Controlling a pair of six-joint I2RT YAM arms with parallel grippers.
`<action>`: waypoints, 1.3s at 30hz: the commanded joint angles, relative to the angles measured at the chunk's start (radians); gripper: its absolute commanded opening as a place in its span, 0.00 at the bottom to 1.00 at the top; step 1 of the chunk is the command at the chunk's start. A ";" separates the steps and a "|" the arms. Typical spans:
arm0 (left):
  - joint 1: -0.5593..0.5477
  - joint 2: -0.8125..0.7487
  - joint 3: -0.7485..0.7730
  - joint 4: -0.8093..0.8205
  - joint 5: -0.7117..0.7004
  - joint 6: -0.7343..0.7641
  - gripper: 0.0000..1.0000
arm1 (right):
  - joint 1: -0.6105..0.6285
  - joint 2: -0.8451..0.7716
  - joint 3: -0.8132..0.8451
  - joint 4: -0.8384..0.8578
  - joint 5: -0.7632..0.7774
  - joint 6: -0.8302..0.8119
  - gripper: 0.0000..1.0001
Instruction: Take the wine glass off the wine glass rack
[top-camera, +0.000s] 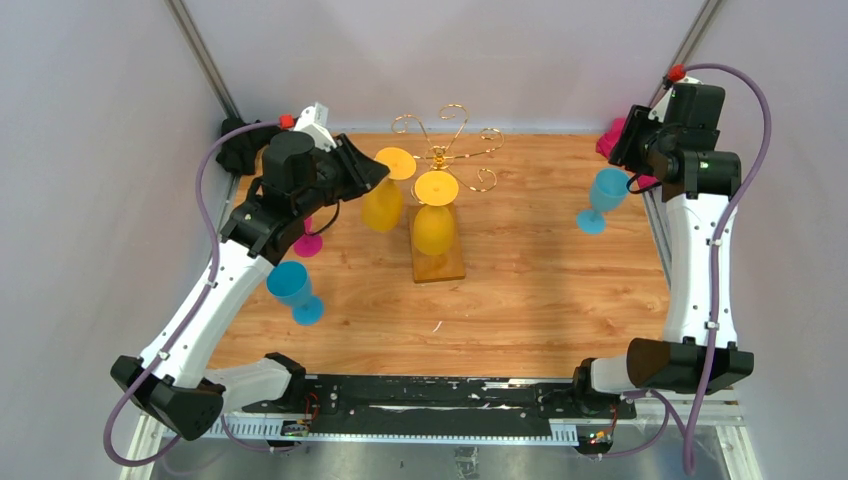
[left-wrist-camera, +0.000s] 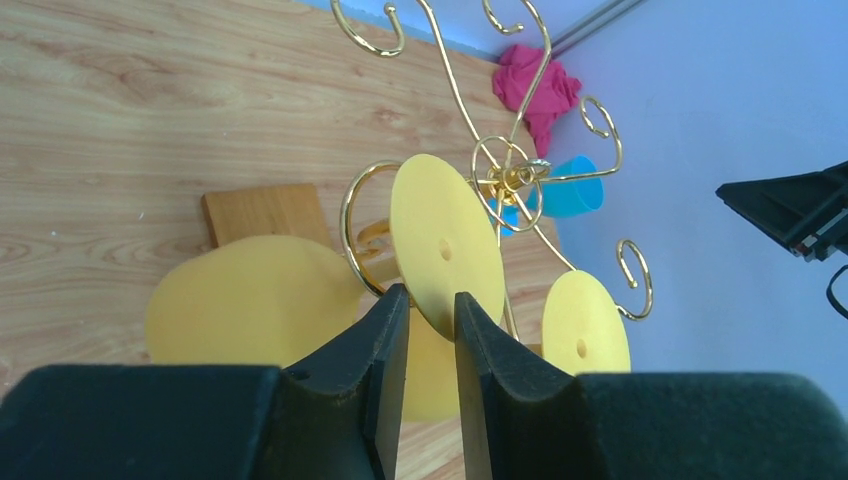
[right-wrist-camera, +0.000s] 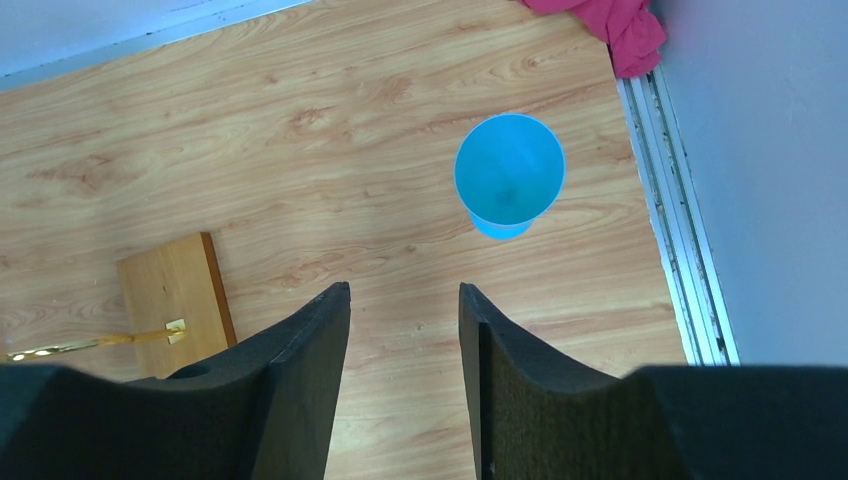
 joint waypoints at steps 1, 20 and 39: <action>-0.005 -0.005 -0.030 0.034 0.008 -0.013 0.28 | 0.010 -0.025 -0.010 0.015 -0.008 0.008 0.49; -0.005 -0.109 -0.173 0.134 -0.059 -0.231 0.02 | 0.009 -0.060 -0.087 0.093 -0.112 0.028 0.46; -0.005 -0.138 -0.313 0.353 -0.094 -0.652 0.00 | 0.010 -0.076 -0.142 0.148 -0.191 0.039 0.44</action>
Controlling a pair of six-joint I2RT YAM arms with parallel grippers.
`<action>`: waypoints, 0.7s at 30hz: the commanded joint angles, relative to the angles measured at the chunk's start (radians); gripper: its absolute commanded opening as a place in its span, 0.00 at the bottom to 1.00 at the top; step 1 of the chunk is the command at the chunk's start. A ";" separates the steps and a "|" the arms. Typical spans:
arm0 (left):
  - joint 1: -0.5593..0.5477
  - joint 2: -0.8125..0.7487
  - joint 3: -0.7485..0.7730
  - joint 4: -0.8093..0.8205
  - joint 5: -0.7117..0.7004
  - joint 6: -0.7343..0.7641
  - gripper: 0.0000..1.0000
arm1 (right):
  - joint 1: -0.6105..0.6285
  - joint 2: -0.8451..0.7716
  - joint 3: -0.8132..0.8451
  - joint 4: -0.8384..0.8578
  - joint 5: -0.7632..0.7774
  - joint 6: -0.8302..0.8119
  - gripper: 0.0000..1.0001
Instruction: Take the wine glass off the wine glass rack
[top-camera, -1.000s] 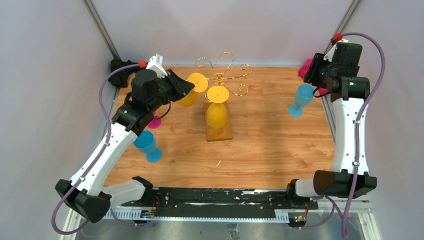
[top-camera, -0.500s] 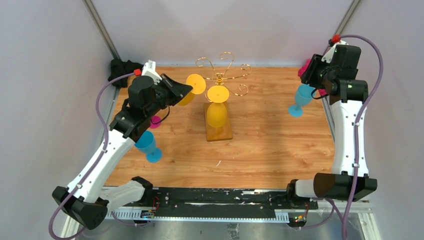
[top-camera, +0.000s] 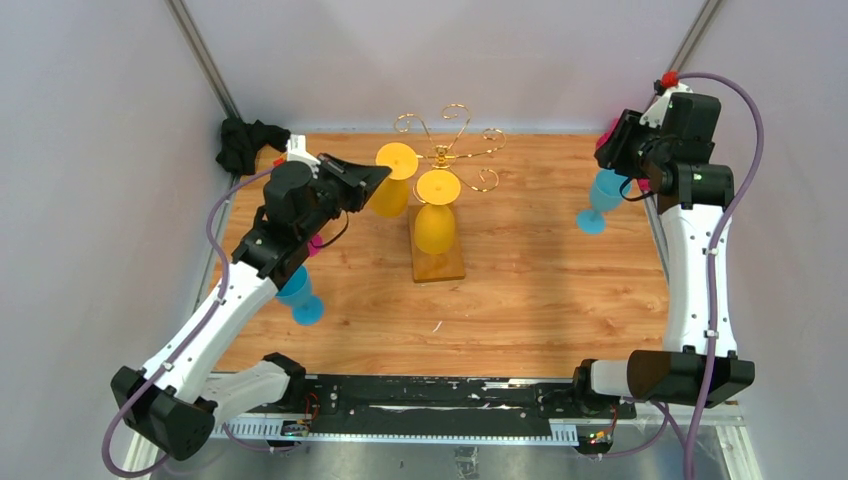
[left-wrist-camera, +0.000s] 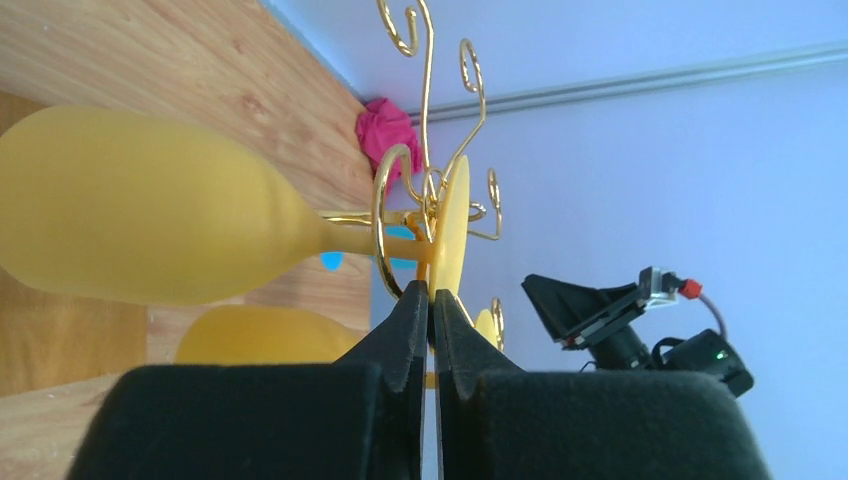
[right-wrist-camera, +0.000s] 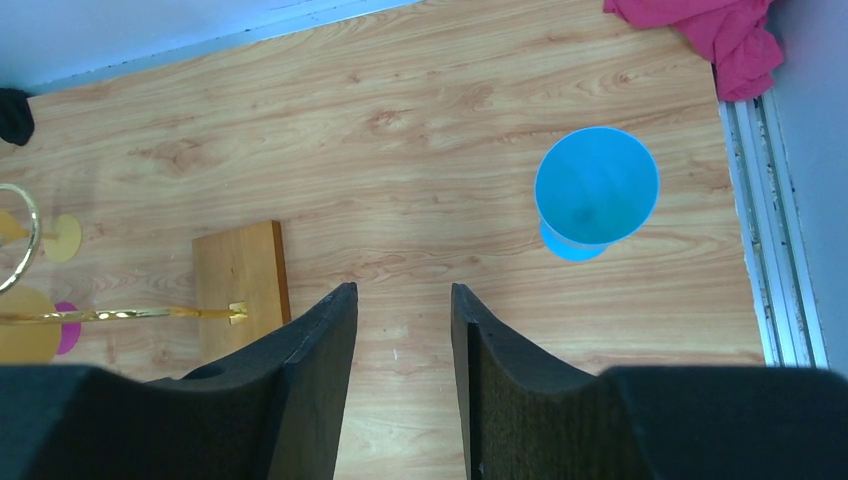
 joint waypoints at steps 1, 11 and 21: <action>-0.005 -0.053 -0.046 0.045 -0.062 -0.109 0.00 | 0.009 -0.016 -0.019 0.022 -0.027 0.008 0.44; -0.004 -0.127 -0.049 0.000 -0.136 -0.105 0.00 | 0.009 -0.008 -0.022 0.033 -0.051 0.014 0.43; 0.012 -0.106 -0.006 -0.029 -0.188 -0.053 0.00 | 0.010 -0.009 -0.021 0.035 -0.053 0.011 0.43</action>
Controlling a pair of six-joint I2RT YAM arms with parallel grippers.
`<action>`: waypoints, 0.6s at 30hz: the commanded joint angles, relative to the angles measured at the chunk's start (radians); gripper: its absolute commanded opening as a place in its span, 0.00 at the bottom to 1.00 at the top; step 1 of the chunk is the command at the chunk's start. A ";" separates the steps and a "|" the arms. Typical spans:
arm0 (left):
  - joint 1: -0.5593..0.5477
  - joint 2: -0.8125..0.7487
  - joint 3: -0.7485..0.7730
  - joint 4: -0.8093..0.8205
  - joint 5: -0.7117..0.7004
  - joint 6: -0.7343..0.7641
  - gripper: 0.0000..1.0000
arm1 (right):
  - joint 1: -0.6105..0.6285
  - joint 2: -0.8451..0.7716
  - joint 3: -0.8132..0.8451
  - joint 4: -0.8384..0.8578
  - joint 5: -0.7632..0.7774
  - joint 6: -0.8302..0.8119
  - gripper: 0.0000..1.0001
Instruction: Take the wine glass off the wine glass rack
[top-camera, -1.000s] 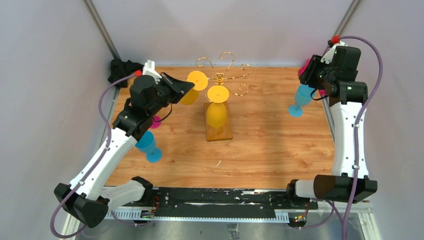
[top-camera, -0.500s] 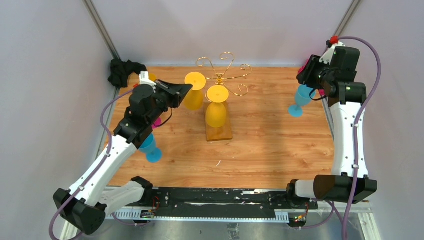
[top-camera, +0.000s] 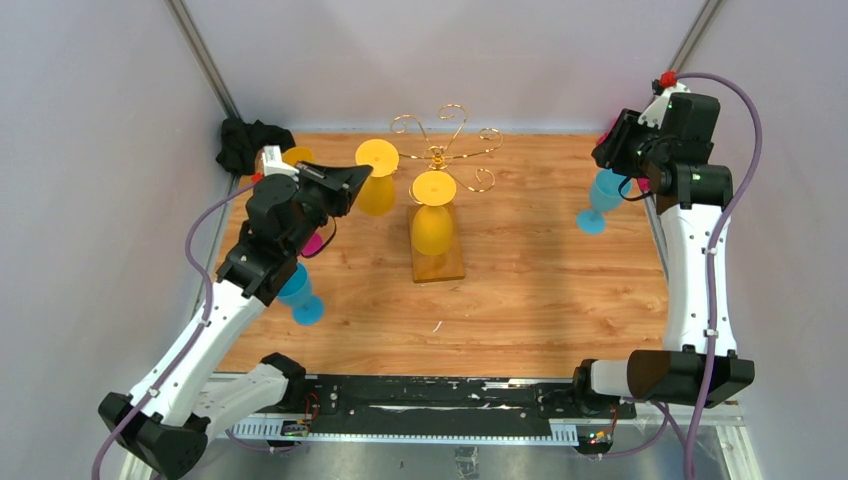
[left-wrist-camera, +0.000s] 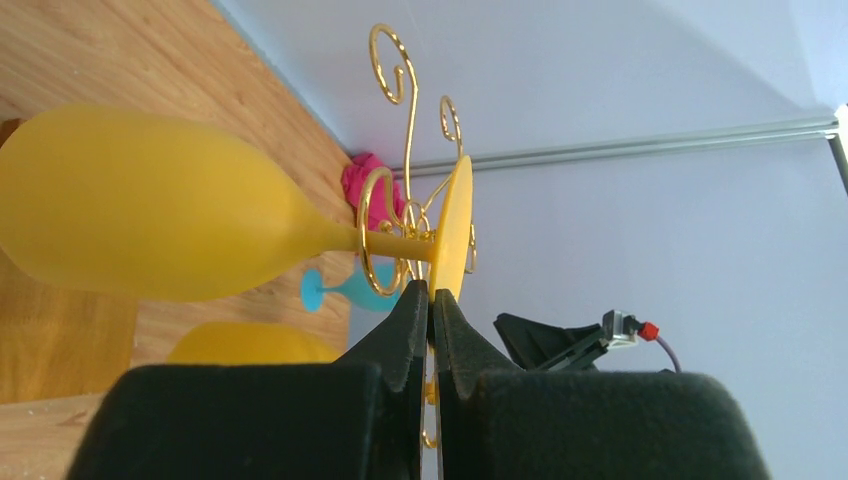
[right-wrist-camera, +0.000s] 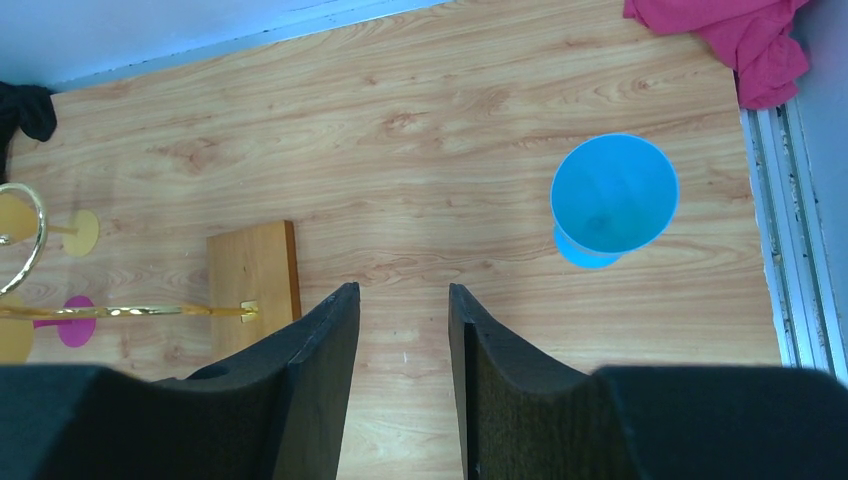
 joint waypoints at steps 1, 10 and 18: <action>0.012 0.023 0.047 0.005 -0.045 0.036 0.00 | 0.009 -0.010 -0.007 0.012 -0.016 0.005 0.43; 0.012 0.156 0.108 0.096 0.038 0.047 0.00 | 0.009 -0.022 -0.015 0.015 -0.007 0.001 0.43; -0.002 0.159 0.096 0.110 0.104 0.031 0.00 | 0.009 -0.021 -0.012 0.015 -0.015 0.003 0.43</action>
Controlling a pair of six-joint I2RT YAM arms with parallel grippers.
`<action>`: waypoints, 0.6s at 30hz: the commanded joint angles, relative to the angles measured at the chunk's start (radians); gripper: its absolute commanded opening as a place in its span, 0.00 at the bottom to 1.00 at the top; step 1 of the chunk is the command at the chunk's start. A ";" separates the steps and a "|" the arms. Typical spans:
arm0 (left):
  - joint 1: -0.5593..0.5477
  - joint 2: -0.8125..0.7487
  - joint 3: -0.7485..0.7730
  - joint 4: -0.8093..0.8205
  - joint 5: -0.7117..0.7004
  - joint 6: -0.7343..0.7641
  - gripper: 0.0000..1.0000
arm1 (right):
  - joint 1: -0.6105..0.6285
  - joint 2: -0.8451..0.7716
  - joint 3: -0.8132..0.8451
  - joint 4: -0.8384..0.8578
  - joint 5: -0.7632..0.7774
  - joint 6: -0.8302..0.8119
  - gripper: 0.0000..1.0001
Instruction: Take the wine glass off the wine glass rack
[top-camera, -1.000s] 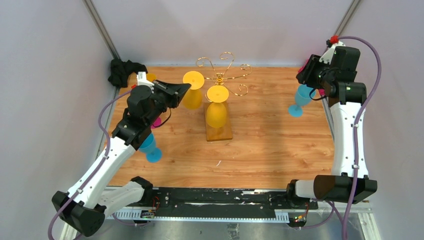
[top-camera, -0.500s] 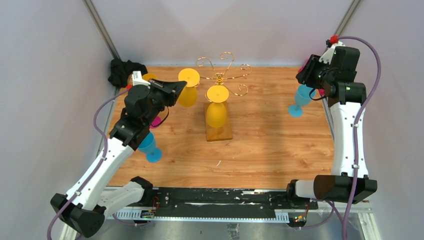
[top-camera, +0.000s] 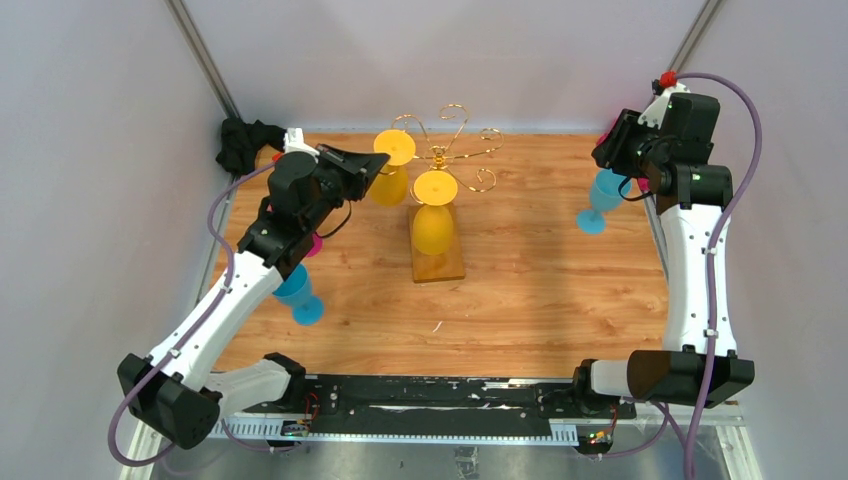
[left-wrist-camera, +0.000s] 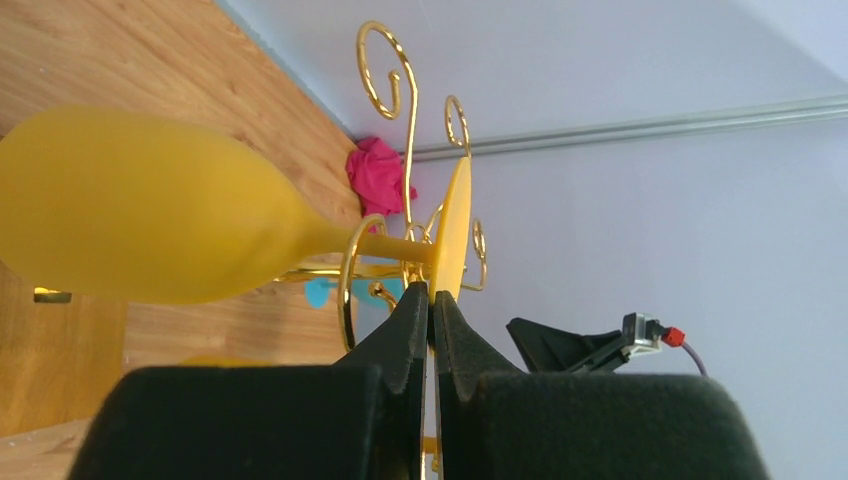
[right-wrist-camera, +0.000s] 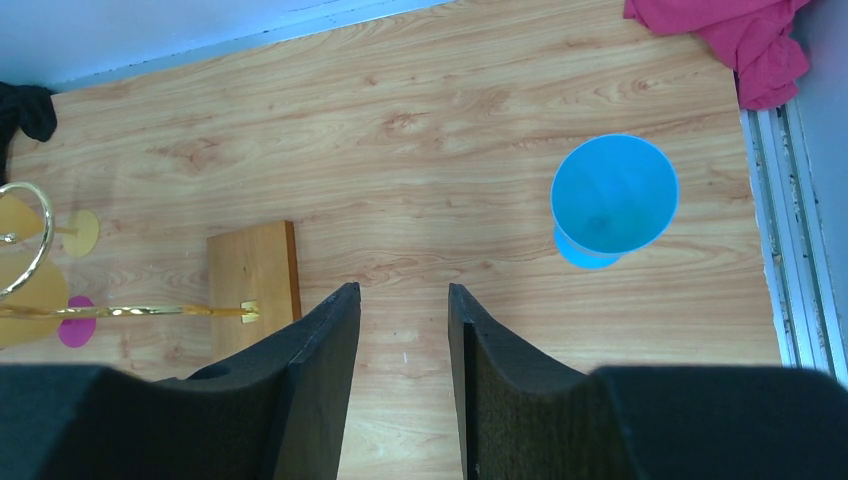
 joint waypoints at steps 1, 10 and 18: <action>-0.014 -0.017 0.017 0.048 0.046 0.004 0.00 | 0.009 -0.021 -0.011 0.013 -0.017 0.005 0.43; -0.038 -0.054 -0.018 0.044 0.073 -0.006 0.00 | 0.009 -0.030 -0.015 0.019 -0.025 0.007 0.43; -0.051 -0.100 -0.072 0.016 0.081 -0.008 0.00 | 0.009 -0.036 -0.015 0.022 -0.029 0.011 0.43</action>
